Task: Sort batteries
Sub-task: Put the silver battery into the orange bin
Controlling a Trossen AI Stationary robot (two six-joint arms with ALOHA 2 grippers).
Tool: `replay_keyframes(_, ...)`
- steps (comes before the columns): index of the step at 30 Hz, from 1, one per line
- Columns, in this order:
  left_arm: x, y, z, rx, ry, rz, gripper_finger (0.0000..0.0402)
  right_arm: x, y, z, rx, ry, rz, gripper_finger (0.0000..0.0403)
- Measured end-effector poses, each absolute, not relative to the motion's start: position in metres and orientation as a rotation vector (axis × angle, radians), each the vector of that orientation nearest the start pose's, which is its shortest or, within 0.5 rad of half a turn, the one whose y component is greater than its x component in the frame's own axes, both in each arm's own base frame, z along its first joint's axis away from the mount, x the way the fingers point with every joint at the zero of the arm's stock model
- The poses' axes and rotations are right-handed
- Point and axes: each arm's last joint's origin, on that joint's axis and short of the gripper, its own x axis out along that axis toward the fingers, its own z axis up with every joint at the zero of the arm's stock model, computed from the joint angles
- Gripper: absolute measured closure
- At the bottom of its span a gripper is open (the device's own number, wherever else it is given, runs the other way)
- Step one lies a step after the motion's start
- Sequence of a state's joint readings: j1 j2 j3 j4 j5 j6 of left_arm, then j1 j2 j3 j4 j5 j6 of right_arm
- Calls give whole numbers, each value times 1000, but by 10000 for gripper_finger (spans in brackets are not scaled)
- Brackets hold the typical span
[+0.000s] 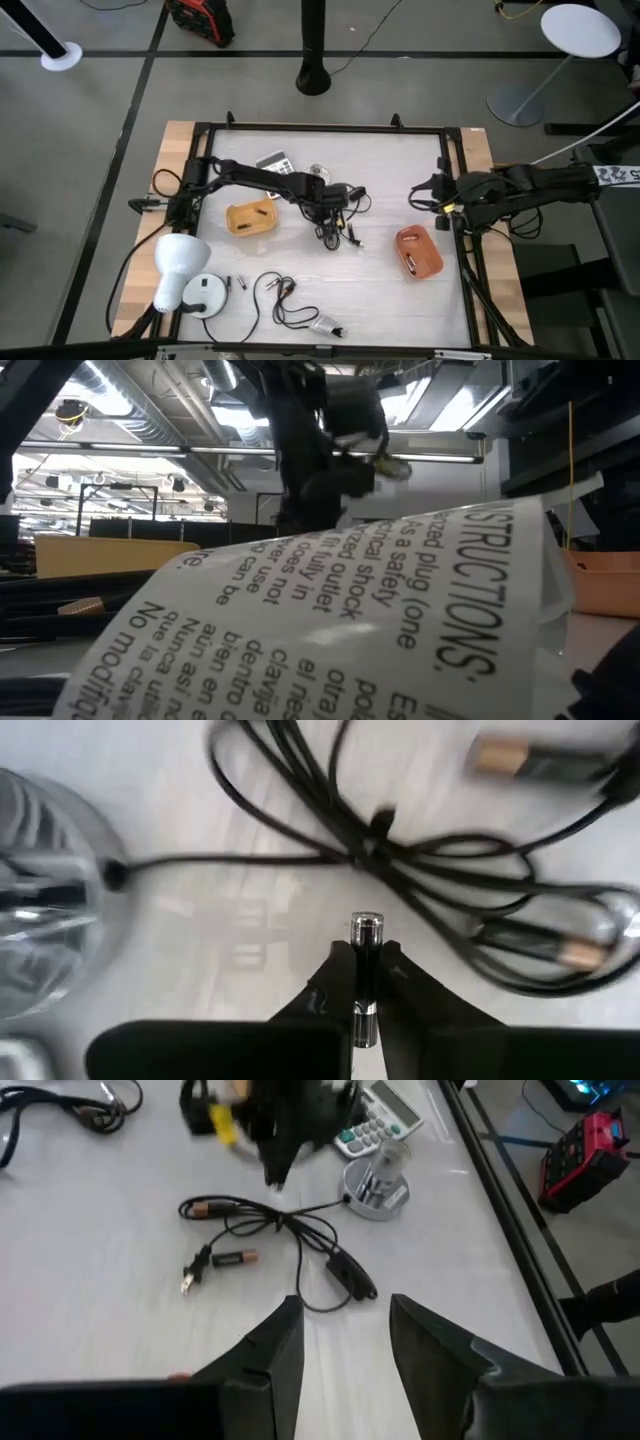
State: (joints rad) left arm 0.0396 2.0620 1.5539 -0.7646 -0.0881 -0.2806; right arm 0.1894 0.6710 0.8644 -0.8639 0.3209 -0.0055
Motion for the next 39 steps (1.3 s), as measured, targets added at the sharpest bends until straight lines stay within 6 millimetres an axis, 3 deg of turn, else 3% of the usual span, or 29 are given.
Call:
replay_keyframes(7,416,24,225,-258,1018,248,392,94,9,305,-112,594,-140,259)
replay_keyframes(11,439,16,244,-261,725,186,387,88,8,288,-71,554,-148,259)
replay_keyframes(14,462,4,247,-234,484,108,389,87,8,295,-49,483,-137,259)
replay_keyframes(18,489,-15,232,-176,228,-9,390,85,7,300,-34,409,-128,259)
replay_keyframes(23,509,-35,191,-180,64,-62,380,85,7,303,-17,373,-128,259)
replay_keyframes(27,526,-43,158,-218,28,-77,378,90,8,307,30,287,-129,259)
replay_keyframes(32,550,-48,132,-225,16,-83,376,99,10,305,54,178,-124,259)
replay_keyframes(39,559,-52,115,-106,77,-84,363,107,12,292,52,184,-124,259)
